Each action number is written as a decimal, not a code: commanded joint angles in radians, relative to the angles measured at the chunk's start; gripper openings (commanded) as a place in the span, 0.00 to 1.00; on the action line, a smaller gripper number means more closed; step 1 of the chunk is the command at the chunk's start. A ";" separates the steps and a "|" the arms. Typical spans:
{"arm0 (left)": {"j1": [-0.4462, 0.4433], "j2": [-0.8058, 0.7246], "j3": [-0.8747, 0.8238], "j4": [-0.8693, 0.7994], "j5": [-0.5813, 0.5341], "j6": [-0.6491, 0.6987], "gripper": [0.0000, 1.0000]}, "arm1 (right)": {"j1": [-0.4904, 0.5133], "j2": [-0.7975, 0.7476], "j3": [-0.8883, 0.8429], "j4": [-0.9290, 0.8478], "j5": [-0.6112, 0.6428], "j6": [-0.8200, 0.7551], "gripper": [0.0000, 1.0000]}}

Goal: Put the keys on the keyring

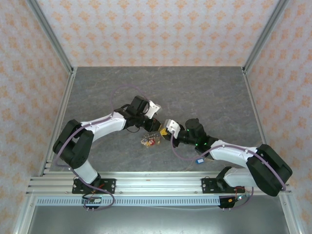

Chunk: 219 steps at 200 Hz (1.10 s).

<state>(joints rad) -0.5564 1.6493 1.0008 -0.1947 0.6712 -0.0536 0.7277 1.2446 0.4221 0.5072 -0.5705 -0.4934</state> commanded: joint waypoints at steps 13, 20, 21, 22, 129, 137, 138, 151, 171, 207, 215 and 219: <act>-0.004 -0.070 -0.011 -0.049 -0.091 0.015 0.14 | 0.006 -0.026 -0.014 0.121 0.026 0.080 0.00; 0.003 -0.097 -0.024 -0.047 -0.124 0.015 0.15 | 0.006 -0.036 -0.011 0.105 0.028 0.088 0.00; 0.004 -0.102 -0.026 -0.047 -0.127 0.014 0.15 | 0.006 -0.037 -0.011 0.103 0.029 0.091 0.00; 0.005 -0.105 -0.028 -0.046 -0.133 0.014 0.15 | 0.006 -0.038 -0.011 0.101 0.029 0.092 0.00; -0.137 -0.580 -0.412 0.220 -0.291 0.092 0.45 | 0.007 -0.087 0.032 0.042 0.079 0.261 0.00; -0.159 -0.595 -0.444 0.253 -0.342 0.062 0.45 | 0.007 -0.087 0.038 0.040 0.088 0.278 0.00; -0.161 -0.597 -0.448 0.257 -0.347 0.059 0.46 | 0.007 -0.087 0.039 0.039 0.088 0.279 0.00; -0.187 -0.611 -0.491 0.312 -0.401 0.014 0.46 | 0.011 -0.088 0.047 0.030 0.091 0.296 0.00; -0.227 -0.608 -0.538 0.412 -0.456 -0.062 0.50 | 0.014 -0.091 0.059 0.007 0.126 0.333 0.00; -0.312 -0.525 -0.547 0.529 -0.540 -0.112 0.58 | 0.022 -0.088 0.092 -0.046 0.166 0.393 0.00; -0.326 -0.496 -0.538 0.542 -0.545 -0.117 0.60 | 0.024 -0.084 0.096 -0.053 0.166 0.393 0.00; -0.332 -0.484 -0.533 0.544 -0.546 -0.117 0.60 | 0.025 -0.084 0.096 -0.056 0.167 0.391 0.00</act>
<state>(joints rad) -0.8547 1.1038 0.4587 0.2184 0.2073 -0.1192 0.7422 1.1820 0.4698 0.4477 -0.4339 -0.1482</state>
